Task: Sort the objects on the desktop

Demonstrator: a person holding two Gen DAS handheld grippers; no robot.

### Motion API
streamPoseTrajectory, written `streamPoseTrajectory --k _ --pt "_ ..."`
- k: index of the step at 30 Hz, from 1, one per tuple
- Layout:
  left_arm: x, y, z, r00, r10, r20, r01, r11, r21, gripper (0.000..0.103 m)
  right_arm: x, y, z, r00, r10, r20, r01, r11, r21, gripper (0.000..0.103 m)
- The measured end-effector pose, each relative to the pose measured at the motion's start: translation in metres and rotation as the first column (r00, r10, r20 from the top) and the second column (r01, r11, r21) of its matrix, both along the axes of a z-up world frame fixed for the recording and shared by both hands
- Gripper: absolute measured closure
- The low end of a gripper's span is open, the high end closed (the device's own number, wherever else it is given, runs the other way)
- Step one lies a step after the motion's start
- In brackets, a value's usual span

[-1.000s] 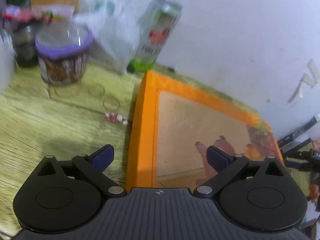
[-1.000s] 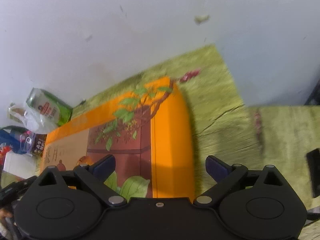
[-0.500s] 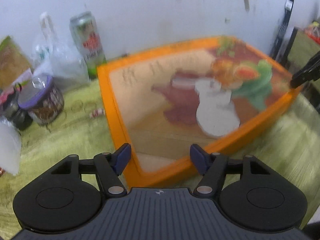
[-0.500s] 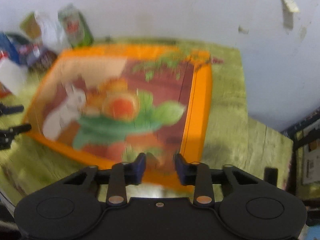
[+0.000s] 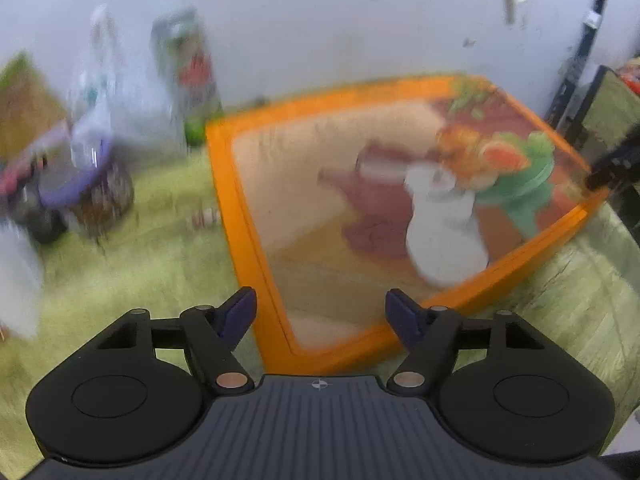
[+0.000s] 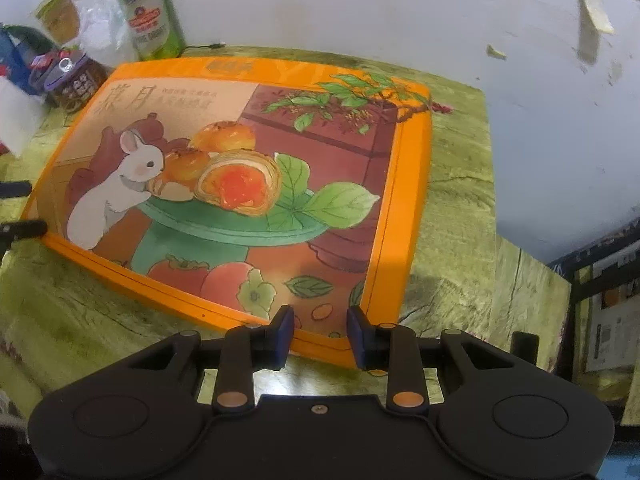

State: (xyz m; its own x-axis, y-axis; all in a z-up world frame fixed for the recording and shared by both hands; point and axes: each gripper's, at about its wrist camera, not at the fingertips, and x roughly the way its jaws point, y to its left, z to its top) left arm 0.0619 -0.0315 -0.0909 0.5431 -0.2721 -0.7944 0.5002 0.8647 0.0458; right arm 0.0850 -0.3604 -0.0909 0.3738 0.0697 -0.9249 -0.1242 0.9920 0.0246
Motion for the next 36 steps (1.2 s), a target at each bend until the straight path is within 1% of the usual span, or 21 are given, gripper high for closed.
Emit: streamPoseTrajectory --k 2,4,6,9,11,13,15,16,17,20,21,23,25,27,28,31,34,36 --pt "0.015 -0.003 0.016 0.998 -0.02 0.056 0.02 1.0 0.008 0.027 0.012 -0.004 0.014 0.999 0.005 0.04 -0.006 1.0 0.017 0.076" --pt "0.043 -0.008 0.022 0.997 -0.007 0.075 0.006 1.0 0.017 0.026 0.041 -0.014 0.024 0.996 -0.008 0.087 0.004 0.999 0.036 0.076" --pt "0.073 -0.017 0.02 0.997 0.011 0.079 -0.013 1.0 0.023 0.026 0.074 -0.024 0.023 0.992 -0.03 0.119 0.024 0.998 0.051 0.076" --pt "0.118 -0.036 0.001 0.997 0.039 0.068 -0.041 0.999 0.025 0.026 0.124 -0.033 0.01 0.984 -0.073 0.162 0.063 0.996 0.061 0.076" --pt "0.138 -0.045 -0.009 0.995 0.066 0.076 -0.068 0.997 0.025 0.027 0.152 -0.038 -0.005 0.98 -0.107 0.169 0.095 0.992 0.078 0.076" --pt "0.154 -0.051 -0.018 0.992 0.088 0.087 -0.091 0.996 0.023 0.027 0.171 -0.038 -0.018 0.977 -0.116 0.178 0.105 0.992 0.07 0.076" --pt "0.162 -0.056 -0.026 0.99 0.084 0.11 -0.09 0.994 0.054 0.026 0.184 -0.038 -0.031 0.977 -0.112 0.182 0.103 0.993 0.055 0.076" --pt "0.165 -0.058 -0.031 0.991 0.074 0.107 -0.082 0.994 0.066 0.025 0.186 -0.037 -0.035 0.976 -0.109 0.189 0.101 0.994 0.053 0.075" --pt "0.168 -0.056 -0.032 0.992 0.085 0.097 -0.09 0.995 0.052 0.022 0.188 -0.036 -0.039 0.976 -0.104 0.194 0.097 0.994 0.047 0.075" --pt "0.18 -0.048 -0.035 0.991 0.124 0.05 -0.124 0.992 -0.005 0.019 0.188 -0.031 -0.043 0.977 -0.082 0.194 0.08 0.997 0.019 0.072" --pt "0.181 -0.047 -0.036 0.991 0.121 0.05 -0.121 0.993 -0.005 0.019 0.188 -0.029 -0.044 0.978 -0.074 0.195 0.073 0.997 0.008 0.072" --pt "0.182 -0.047 -0.038 0.991 0.123 0.051 -0.123 0.992 -0.002 0.014 0.189 -0.028 -0.045 0.979 -0.061 0.194 0.063 0.998 -0.006 0.072" --pt "0.187 -0.045 -0.037 0.991 0.13 0.04 -0.129 0.992 -0.011 0.012 0.191 -0.028 -0.044 0.98 -0.058 0.192 0.06 0.998 -0.004 0.071" --pt "0.188 -0.043 -0.033 0.991 0.128 0.035 -0.127 0.992 -0.016 0.016 0.192 -0.029 -0.043 0.98 -0.06 0.188 0.06 0.998 0.005 0.069" --pt "0.186 -0.041 -0.028 0.991 0.127 0.036 -0.126 0.992 -0.021 0.022 0.193 -0.031 -0.041 0.981 -0.068 0.181 0.066 0.998 0.021 0.069" --pt "0.165 -0.025 -0.011 0.991 0.127 0.049 -0.124 0.991 -0.051 0.021 0.184 -0.039 -0.027 0.981 -0.085 0.173 0.064 0.991 0.121 0.069" --pt "0.129 -0.008 0.0 0.991 0.125 0.043 -0.122 0.99 -0.066 0.021 0.155 -0.035 -0.008 0.98 -0.052 0.195 0.025 0.99 0.14 0.069" --pt "0.103 0.0 0.002 0.992 0.125 0.015 -0.123 0.989 -0.079 0.021 0.128 -0.029 -0.002 0.985 -0.03 0.172 0.003 0.988 0.155 0.069"
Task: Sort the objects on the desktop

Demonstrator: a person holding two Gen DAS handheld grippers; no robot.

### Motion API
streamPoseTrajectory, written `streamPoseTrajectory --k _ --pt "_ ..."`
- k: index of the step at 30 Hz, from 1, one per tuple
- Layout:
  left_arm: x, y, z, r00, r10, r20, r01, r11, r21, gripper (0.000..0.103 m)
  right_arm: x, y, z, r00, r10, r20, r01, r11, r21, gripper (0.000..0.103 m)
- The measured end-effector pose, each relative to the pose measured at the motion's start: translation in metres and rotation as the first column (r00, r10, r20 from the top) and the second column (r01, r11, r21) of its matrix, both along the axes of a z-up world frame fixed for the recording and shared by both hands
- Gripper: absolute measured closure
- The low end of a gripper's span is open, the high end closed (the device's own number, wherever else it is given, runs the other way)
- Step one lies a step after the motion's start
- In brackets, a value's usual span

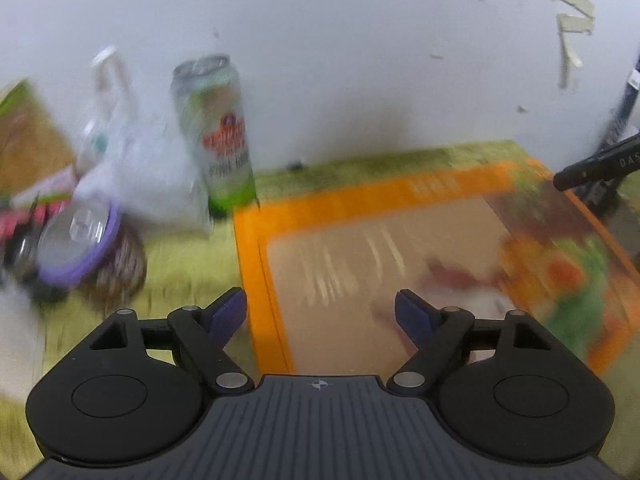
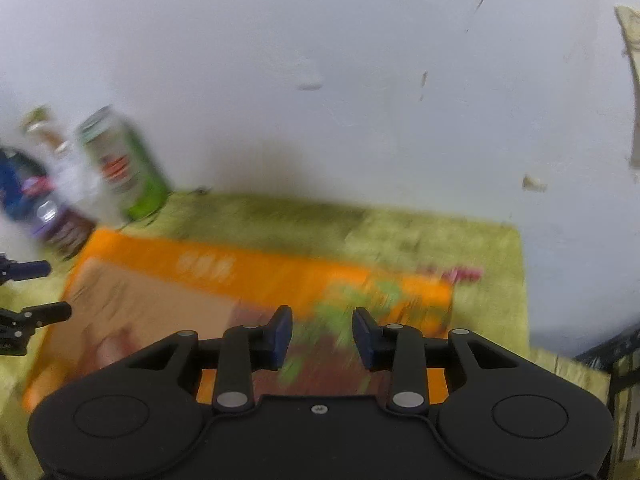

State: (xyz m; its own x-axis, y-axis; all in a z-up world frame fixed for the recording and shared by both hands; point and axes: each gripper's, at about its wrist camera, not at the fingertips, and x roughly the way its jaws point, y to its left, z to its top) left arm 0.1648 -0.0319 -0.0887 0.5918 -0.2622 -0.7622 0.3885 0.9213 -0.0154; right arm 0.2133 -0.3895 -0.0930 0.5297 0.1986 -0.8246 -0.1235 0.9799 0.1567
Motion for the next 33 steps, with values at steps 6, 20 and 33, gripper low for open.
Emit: streamPoseTrajectory --k 6,20,33 --pt "-0.058 -0.003 -0.015 0.998 -0.026 -0.054 0.026 1.0 -0.01 0.021 -0.094 0.044 -0.001 0.995 0.024 -0.097 -0.026 0.999 -0.018 0.069" --pt "-0.075 -0.001 -0.041 0.999 -0.044 -0.003 0.044 0.999 0.002 0.015 -0.14 0.076 -0.018 0.995 -0.029 -0.096 0.017 0.992 -0.121 0.069" --pt "-0.116 0.023 0.017 0.997 -0.038 0.074 0.048 0.99 -0.131 0.0 -0.201 0.093 0.036 0.977 -0.215 0.005 0.215 0.975 -0.055 0.025"
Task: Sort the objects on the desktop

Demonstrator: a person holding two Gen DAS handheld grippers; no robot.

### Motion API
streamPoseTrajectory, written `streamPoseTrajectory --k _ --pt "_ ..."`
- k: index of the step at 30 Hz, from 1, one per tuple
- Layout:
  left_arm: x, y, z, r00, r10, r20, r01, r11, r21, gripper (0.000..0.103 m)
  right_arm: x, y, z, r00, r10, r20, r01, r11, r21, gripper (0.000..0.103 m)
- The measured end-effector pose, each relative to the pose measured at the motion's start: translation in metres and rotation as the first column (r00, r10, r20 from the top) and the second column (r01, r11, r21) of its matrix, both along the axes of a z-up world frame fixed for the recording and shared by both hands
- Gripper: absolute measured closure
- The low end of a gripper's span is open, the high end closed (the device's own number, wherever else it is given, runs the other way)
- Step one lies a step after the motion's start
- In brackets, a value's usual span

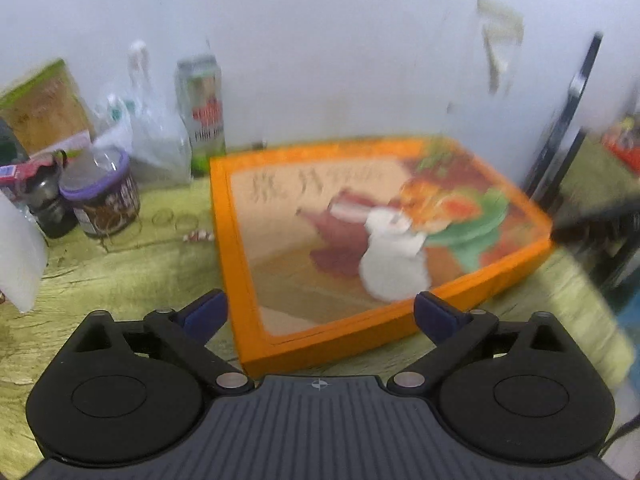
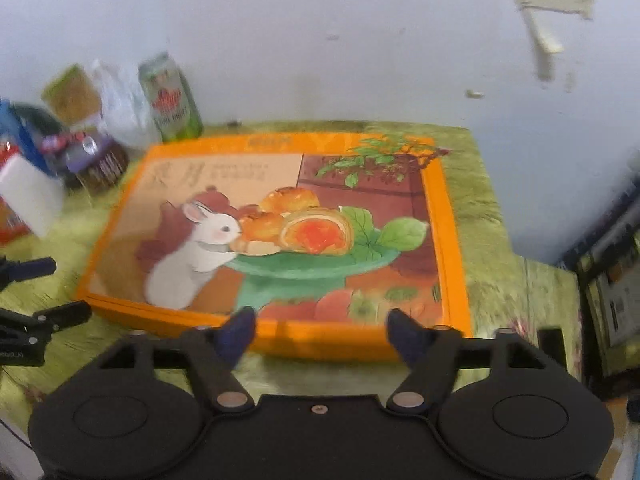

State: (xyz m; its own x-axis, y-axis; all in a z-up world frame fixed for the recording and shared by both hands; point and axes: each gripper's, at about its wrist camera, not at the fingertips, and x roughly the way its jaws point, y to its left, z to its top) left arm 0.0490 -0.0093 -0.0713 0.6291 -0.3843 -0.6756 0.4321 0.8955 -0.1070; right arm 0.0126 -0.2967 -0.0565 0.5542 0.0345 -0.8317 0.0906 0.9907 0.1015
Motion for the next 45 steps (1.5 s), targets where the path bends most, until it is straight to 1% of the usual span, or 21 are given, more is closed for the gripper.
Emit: streamPoseTrajectory --k 1,3,4,8,10,12,13,15,17,20,23,29,31,37,45 --pt "-0.005 0.003 0.007 1.0 0.004 0.009 -0.004 1.0 -0.024 0.0 -0.01 0.003 0.006 1.0 -0.026 0.002 0.026 1.0 0.01 0.023" --pt "-0.014 0.007 0.023 0.999 0.035 0.032 -0.033 0.998 -0.057 0.0 -0.027 0.01 0.016 0.997 -0.079 0.004 0.079 0.997 0.018 0.011" --pt "-0.018 0.008 0.03 0.997 0.057 0.046 -0.054 0.997 -0.061 0.0 -0.034 0.015 0.021 0.994 -0.104 0.01 0.104 0.994 0.013 0.01" --pt "-0.031 0.004 0.055 0.989 0.142 0.049 -0.143 0.99 0.012 0.0 -0.055 0.028 0.039 0.985 -0.161 0.055 0.162 0.987 -0.01 0.004" --pt "-0.039 0.002 0.066 0.982 0.176 0.068 -0.178 0.984 0.02 0.0 -0.06 0.032 0.047 0.981 -0.176 0.077 0.178 0.984 -0.021 0.004" --pt "-0.047 -0.002 0.075 0.974 0.207 0.088 -0.21 0.977 0.023 0.0 -0.061 0.035 0.052 0.977 -0.2 0.08 0.203 0.978 -0.043 0.004" --pt "-0.049 -0.005 0.079 0.971 0.223 0.084 -0.227 0.974 0.03 0.0 -0.06 0.037 0.053 0.975 -0.208 0.074 0.213 0.975 -0.059 0.004" --pt "-0.051 -0.011 0.084 0.961 0.273 0.05 -0.276 0.959 0.06 0.0 -0.059 0.039 0.057 0.978 -0.199 0.065 0.204 0.976 -0.079 0.004" --pt "-0.054 -0.018 0.087 0.947 0.319 0.031 -0.32 0.944 0.082 0.0 -0.062 0.039 0.062 0.981 -0.185 0.067 0.19 0.979 -0.073 0.004" --pt "-0.061 -0.028 0.085 0.93 0.366 0.023 -0.366 0.924 0.108 0.0 -0.065 0.04 0.065 0.985 -0.158 0.074 0.163 0.984 -0.071 0.003" --pt "-0.066 -0.035 0.082 0.915 0.402 -0.014 -0.399 0.911 0.103 0.0 -0.066 0.038 0.064 0.987 -0.152 0.057 0.155 0.986 -0.061 0.003" --pt "-0.071 -0.049 0.072 0.91 0.404 -0.096 -0.397 0.914 0.089 0.0 -0.066 0.034 0.059 0.99 -0.134 0.036 0.135 0.99 -0.042 0.003" --pt "-0.072 -0.053 0.071 0.906 0.411 -0.098 -0.402 0.91 0.101 0.0 -0.064 0.032 0.057 0.991 -0.127 0.029 0.128 0.991 -0.036 0.003" --pt "-0.07 -0.064 0.071 0.907 0.416 -0.069 -0.404 0.904 0.142 0.0 -0.059 0.029 0.055 0.993 -0.117 0.018 0.117 0.992 -0.044 0.003" --pt "-0.066 -0.065 0.07 0.906 0.418 -0.062 -0.405 0.901 0.155 0.0 -0.051 0.028 0.055 0.994 -0.112 0.017 0.112 0.993 -0.041 0.003"
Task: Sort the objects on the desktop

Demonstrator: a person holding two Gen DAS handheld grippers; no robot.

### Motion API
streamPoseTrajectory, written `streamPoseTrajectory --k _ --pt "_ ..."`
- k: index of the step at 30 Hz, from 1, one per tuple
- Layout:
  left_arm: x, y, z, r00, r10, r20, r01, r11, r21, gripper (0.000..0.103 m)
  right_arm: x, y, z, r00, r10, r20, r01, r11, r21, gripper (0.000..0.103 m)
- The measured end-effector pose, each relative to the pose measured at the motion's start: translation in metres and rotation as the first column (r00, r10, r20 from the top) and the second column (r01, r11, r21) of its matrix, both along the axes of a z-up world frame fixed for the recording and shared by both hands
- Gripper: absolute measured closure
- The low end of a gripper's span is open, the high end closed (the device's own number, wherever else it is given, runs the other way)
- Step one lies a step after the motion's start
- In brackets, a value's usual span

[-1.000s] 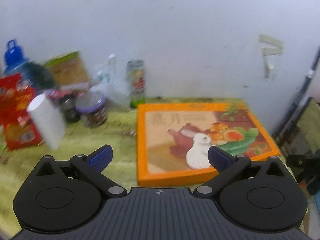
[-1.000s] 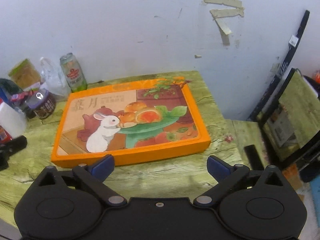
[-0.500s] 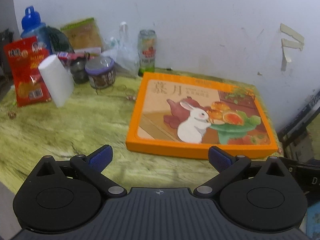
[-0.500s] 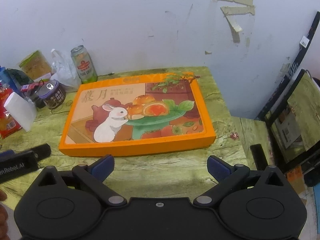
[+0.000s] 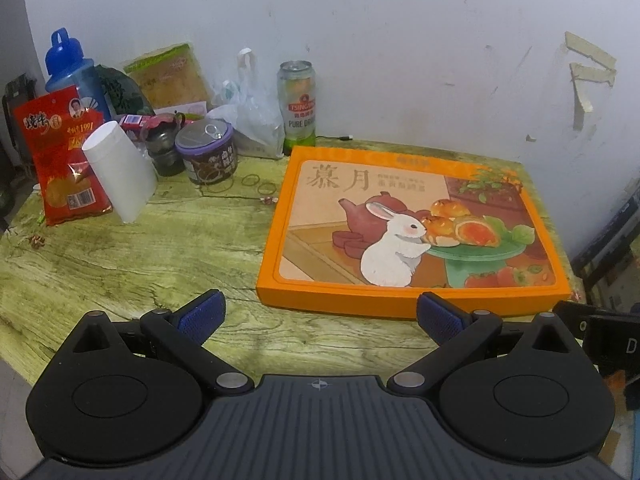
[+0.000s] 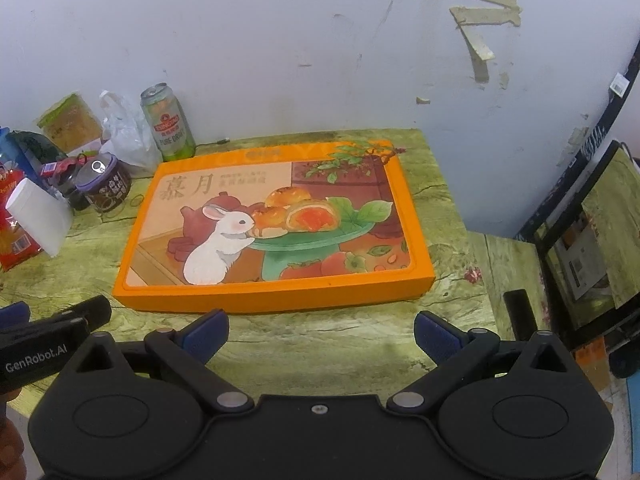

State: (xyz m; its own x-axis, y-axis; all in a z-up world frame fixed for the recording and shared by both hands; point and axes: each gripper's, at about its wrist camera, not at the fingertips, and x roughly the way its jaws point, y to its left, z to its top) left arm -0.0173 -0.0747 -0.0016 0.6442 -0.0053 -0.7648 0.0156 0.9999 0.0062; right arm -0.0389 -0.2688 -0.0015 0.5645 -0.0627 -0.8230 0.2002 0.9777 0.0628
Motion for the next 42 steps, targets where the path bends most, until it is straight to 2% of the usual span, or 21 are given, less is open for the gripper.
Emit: streamPoseTrajectory --k 42 --pt "0.008 0.005 -0.003 0.999 -0.03 -0.018 0.03 1.0 0.008 0.0 0.007 0.008 0.0 1.0 0.009 0.007 -0.009 1.0 -0.015 0.003"
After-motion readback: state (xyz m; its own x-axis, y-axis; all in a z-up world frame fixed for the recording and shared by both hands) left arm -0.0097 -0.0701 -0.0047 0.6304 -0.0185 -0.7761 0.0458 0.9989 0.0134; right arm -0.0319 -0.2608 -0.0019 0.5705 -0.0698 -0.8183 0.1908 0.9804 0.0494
